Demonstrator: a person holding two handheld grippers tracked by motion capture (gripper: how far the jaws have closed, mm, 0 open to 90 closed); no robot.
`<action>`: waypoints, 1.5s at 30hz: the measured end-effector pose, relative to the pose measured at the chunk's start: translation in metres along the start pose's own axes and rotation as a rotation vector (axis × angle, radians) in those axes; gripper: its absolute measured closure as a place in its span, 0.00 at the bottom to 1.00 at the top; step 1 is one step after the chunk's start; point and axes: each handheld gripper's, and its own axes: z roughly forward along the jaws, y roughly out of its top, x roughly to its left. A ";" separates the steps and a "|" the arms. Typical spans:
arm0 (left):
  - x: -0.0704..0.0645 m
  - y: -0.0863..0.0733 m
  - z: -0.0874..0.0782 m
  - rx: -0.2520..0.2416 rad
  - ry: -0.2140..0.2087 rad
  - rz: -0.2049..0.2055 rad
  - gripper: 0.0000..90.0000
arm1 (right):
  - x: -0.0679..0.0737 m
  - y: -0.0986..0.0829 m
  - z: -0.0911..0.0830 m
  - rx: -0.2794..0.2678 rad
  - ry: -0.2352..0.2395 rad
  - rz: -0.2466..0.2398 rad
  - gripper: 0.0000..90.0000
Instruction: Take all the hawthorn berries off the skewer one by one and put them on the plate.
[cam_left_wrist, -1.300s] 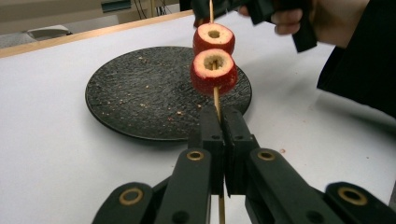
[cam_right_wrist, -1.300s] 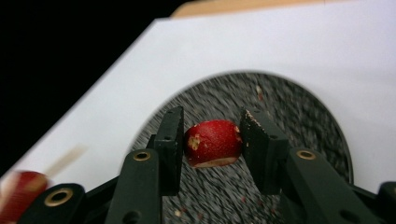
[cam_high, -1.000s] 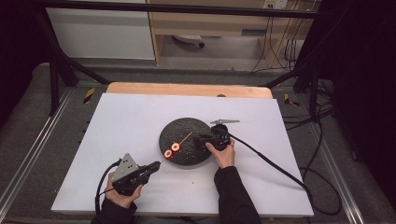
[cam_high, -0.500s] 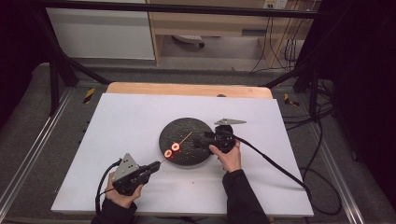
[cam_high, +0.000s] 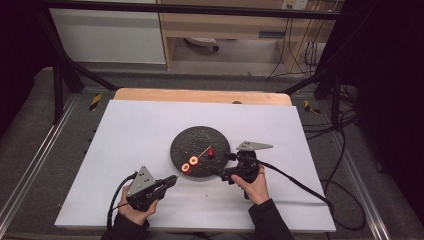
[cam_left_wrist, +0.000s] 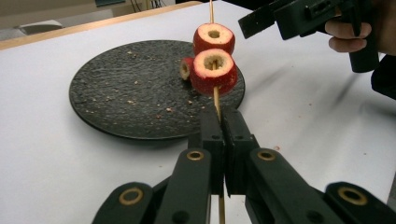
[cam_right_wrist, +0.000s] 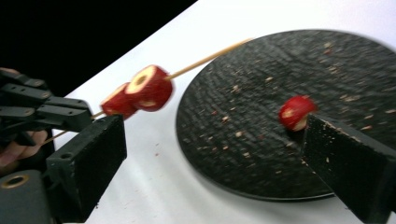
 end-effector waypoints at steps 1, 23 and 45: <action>-0.001 0.000 0.001 0.001 -0.003 0.000 0.98 | 0.001 -0.002 0.001 0.004 0.008 0.004 0.09; -0.025 -0.002 0.015 0.028 -0.053 0.060 0.98 | 0.011 -0.012 0.006 -0.001 0.109 0.074 0.46; -0.028 -0.002 0.014 0.016 -0.062 0.069 0.98 | 0.008 -0.011 0.002 -0.008 0.162 0.152 0.66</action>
